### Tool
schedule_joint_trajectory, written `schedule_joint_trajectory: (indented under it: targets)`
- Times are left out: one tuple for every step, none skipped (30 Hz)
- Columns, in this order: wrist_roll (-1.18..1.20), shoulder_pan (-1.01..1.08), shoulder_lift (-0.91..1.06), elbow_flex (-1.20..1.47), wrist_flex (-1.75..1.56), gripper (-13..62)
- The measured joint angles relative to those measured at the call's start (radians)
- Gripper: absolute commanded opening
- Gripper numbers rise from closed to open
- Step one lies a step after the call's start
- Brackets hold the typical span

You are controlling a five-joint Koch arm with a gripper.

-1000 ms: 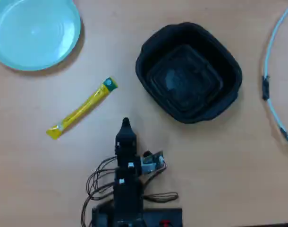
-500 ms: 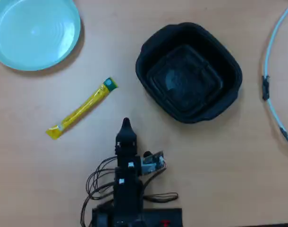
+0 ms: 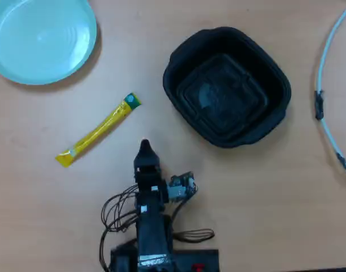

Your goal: Pick up the yellow instant coffee stick, then put it in the black bowl

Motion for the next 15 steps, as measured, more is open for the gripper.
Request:
schedule_joint_trajectory:
  targets:
    - [-0.011, -0.002, 0.000, -0.023, 0.046, 46.1]
    - [-0.021, -0.005, 0.000, -0.051, 0.091, 46.0]
    - [-0.034, -0.011, 0.000, -0.084, 0.138, 46.1]
    - [-0.048, -0.020, 0.000, -0.114, 0.192, 46.1]
    - [-0.058, -0.031, 0.000, -0.141, 0.239, 46.1]
    - [-0.071, -0.040, 0.000, -0.161, 0.284, 46.1]
    - [-0.078, -0.051, 0.000, -0.181, 0.324, 45.9]
    - [-0.087, -0.063, 0.000, -0.201, 0.360, 45.9]
    - [-0.098, -0.077, 0.000, -0.222, 0.393, 45.9]
    - [-0.114, -0.091, 0.000, -0.242, 0.417, 45.9]
    - [-0.140, -0.103, 0.002, -0.264, 0.440, 45.9]
    - [-0.170, -0.118, 0.000, -0.284, 0.459, 45.9]
    - [-0.206, -0.133, 0.000, -0.311, 0.477, 46.0]
    - [-0.238, -0.147, 0.000, -0.339, 0.492, 45.9]
    - [-0.267, -0.158, 0.000, -0.370, 0.509, 45.9]
